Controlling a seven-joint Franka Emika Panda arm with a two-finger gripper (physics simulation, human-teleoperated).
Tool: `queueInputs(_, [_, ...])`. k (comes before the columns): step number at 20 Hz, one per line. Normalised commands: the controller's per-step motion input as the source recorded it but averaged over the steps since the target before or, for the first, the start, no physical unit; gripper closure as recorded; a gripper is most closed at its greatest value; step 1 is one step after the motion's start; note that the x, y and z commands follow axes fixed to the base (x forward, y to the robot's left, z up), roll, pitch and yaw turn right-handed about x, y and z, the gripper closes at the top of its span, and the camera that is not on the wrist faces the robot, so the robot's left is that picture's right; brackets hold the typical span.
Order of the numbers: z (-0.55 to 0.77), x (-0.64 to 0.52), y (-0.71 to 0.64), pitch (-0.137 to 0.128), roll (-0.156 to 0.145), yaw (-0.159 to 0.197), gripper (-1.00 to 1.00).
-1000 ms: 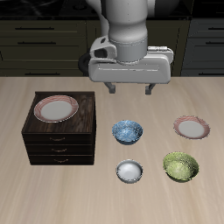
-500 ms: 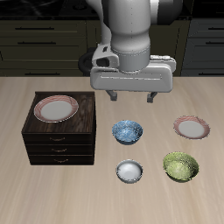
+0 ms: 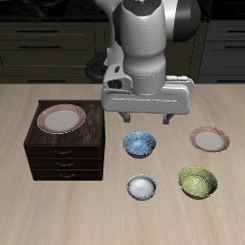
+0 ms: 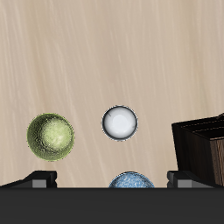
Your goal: Place the white bowl onto the plate that is on top of the cabinet
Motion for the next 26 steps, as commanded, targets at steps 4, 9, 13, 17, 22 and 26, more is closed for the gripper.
queueInputs(4, [-0.29,0.08,-0.03,0.027,-0.011,-0.012,-1.0])
queueInputs(9, [-0.29,0.08,0.02,0.026,-0.004,0.005,-1.0])
queueInputs(13, [-0.2,0.04,0.06,0.017,0.012,-0.006,-1.0])
queueInputs(17, [-0.29,0.06,0.03,0.025,-0.001,-0.001,-1.0])
queueInputs(22, [-0.29,0.05,0.02,0.036,-0.002,-0.005,-1.0])
queueInputs(26, [-0.21,0.03,-0.01,0.024,-0.01,-0.014,-1.0])
